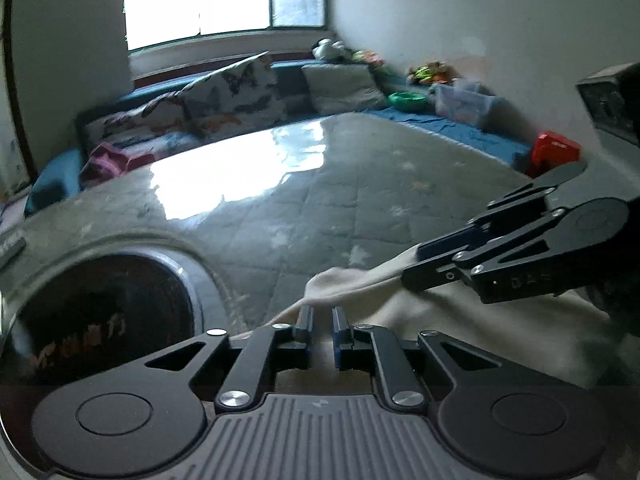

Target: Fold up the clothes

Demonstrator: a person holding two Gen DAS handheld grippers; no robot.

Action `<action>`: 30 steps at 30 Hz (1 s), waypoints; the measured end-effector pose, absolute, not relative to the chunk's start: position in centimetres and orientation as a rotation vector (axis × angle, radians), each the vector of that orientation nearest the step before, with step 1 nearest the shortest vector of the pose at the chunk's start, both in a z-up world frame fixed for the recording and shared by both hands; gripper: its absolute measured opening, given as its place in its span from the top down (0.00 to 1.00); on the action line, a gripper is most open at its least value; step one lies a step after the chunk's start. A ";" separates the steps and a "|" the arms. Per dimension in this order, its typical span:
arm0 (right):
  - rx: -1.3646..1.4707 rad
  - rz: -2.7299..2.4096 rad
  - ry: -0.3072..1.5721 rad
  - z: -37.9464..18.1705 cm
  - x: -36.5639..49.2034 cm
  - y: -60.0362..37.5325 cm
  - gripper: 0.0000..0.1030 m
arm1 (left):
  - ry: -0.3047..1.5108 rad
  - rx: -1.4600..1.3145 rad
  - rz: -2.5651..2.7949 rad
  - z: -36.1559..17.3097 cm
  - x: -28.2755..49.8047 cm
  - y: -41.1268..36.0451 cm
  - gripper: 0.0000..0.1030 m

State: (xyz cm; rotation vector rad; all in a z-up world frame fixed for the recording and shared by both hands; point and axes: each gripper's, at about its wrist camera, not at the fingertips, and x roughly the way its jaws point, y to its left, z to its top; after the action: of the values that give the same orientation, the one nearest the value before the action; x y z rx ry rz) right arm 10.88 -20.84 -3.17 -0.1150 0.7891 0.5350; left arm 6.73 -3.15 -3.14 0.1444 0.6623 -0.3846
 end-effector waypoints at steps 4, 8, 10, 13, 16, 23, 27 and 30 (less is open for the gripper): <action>-0.113 0.523 0.762 -2.5 11.1 -20.5 0.77 | 0.654 0.109 -0.369 -3.0 6.3 -2.5 0.71; -0.128 0.592 0.759 -1.7 10.8 -19.3 0.78 | 0.650 0.101 -0.345 -2.6 5.7 -1.9 0.67; -0.171 0.600 0.774 -2.2 10.7 -18.3 0.78 | 0.658 0.106 -0.324 -2.6 5.7 -1.9 0.67; -0.188 0.590 0.797 -3.3 11.4 -17.4 0.77 | 0.672 0.106 -0.300 -2.5 5.6 -1.9 0.66; -0.172 0.579 0.789 -3.3 12.0 -17.1 0.76 | 0.679 0.123 -0.259 -2.4 5.5 -1.8 0.58; -0.181 0.578 0.754 -2.1 11.2 -16.8 0.74 | 0.681 0.125 -0.224 -2.2 5.1 -1.4 0.54; -0.204 0.600 0.752 -1.9 9.8 -16.4 0.73 | 0.679 0.133 -0.204 -2.1 5.0 -1.1 0.50; -0.228 0.614 0.753 -2.1 8.9 -16.1 0.72 | 0.673 0.141 -0.193 -2.0 4.8 -1.0 0.49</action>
State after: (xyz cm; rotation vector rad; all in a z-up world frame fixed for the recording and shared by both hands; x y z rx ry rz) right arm 8.90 -16.08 -2.06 -0.2280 0.7529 0.6139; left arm 4.78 -0.96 -2.01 0.1406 0.6730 -0.1926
